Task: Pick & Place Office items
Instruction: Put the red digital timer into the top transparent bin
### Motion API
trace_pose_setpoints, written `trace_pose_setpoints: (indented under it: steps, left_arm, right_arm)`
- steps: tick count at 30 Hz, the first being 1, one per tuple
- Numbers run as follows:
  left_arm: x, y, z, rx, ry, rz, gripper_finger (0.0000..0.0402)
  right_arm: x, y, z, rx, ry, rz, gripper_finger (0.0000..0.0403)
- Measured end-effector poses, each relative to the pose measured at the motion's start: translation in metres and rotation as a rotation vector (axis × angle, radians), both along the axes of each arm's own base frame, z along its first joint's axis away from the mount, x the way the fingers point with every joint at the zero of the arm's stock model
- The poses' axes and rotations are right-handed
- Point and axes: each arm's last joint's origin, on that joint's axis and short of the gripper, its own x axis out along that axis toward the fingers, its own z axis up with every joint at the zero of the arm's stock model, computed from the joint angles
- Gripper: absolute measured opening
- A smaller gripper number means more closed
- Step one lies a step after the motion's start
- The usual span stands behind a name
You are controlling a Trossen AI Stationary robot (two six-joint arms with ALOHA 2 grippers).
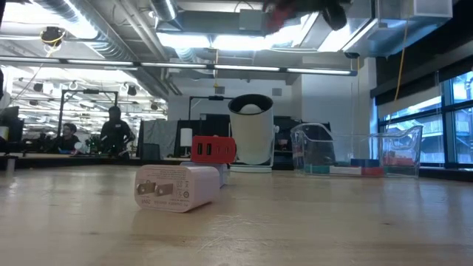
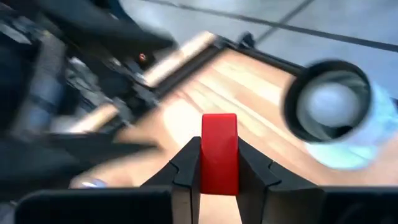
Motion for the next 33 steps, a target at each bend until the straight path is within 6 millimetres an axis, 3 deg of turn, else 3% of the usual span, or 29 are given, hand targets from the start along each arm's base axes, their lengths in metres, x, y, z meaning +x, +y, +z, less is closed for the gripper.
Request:
trace_pose_setpoints:
  steps: [13,18,23,33]
  left_arm:
    - [-0.003,-0.002,-0.005,0.010,0.072,-0.016,0.0274]
    - [-0.003,-0.002,-0.007,0.014,0.093,-0.019,0.0275]
    - [-0.003,-0.003,-0.009,0.007,0.110,-0.043,0.0272]
    - [-0.003,0.001,-0.009,-0.064,0.036,-0.009,0.0273]
  right_arm:
    - [-0.028,-0.068,-0.032,0.050,0.401,-0.284,0.0068]
    - [-0.039,-0.091,-0.058,0.116,0.486,-0.354,0.0068]
    - [-0.052,-0.102,-0.092,0.221,0.557,-0.441,0.0068]
    - [-0.065,-0.112,-0.126,0.231,0.622,-0.463,0.0068]
